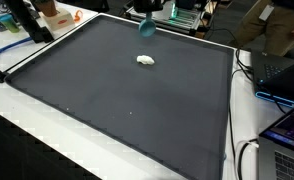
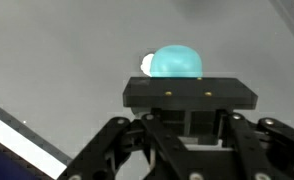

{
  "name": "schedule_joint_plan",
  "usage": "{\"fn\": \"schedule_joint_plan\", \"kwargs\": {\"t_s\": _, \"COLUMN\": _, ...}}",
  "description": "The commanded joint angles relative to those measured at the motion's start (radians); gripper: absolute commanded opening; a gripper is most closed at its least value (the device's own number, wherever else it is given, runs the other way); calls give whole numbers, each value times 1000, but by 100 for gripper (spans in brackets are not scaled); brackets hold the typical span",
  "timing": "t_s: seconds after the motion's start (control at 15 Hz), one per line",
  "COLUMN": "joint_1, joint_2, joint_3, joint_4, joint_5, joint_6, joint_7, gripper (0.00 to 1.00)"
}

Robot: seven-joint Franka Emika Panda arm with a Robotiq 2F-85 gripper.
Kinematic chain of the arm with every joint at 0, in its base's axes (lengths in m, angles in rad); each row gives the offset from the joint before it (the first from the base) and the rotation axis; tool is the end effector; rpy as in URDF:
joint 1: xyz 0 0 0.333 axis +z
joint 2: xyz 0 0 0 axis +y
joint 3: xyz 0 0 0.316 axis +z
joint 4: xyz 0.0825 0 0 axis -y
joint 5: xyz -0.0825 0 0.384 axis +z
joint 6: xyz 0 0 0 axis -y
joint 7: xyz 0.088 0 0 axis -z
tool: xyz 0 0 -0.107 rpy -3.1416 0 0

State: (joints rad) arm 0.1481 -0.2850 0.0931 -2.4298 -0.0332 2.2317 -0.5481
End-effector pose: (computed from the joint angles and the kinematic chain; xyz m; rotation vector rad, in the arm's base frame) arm 0.4416 0.1082 0.4207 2.8274 1.2053 0.1172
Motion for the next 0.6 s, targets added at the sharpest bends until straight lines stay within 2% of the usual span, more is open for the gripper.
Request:
{"fn": "schedule_joint_plan", "kwargs": {"t_s": 0.0, "joint_1": 42, "joint_2": -182, "joint_3": -26, "joint_4": -84, "joint_5": 136, "joint_6": -16, "joint_7": 86, "gripper": 23}}
{"fn": "schedule_joint_plan", "kwargs": {"t_s": 0.07, "joint_1": 62, "joint_2": -224, "joint_3": -32, "joint_4": -99, "joint_5": 169, "joint_6": -8, "joint_7": 75, "gripper": 23}}
{"fn": "schedule_joint_plan", "kwargs": {"t_s": 0.13, "joint_1": 44, "joint_2": -117, "joint_3": -29, "joint_4": -35, "joint_5": 104, "joint_6": -4, "joint_7": 57, "gripper": 48}}
{"fn": "schedule_joint_plan", "kwargs": {"t_s": 0.27, "joint_1": 64, "joint_2": -179, "joint_3": -33, "joint_4": -58, "joint_5": 133, "joint_6": -4, "joint_7": 71, "gripper": 48}}
{"fn": "schedule_joint_plan", "kwargs": {"t_s": 0.47, "joint_1": 70, "joint_2": -205, "joint_3": -37, "joint_4": -77, "joint_5": 136, "joint_6": -4, "joint_7": 80, "gripper": 48}}
{"fn": "schedule_joint_plan", "kwargs": {"t_s": 0.53, "joint_1": 70, "joint_2": -205, "joint_3": -38, "joint_4": -81, "joint_5": 136, "joint_6": -4, "joint_7": 80, "gripper": 23}}
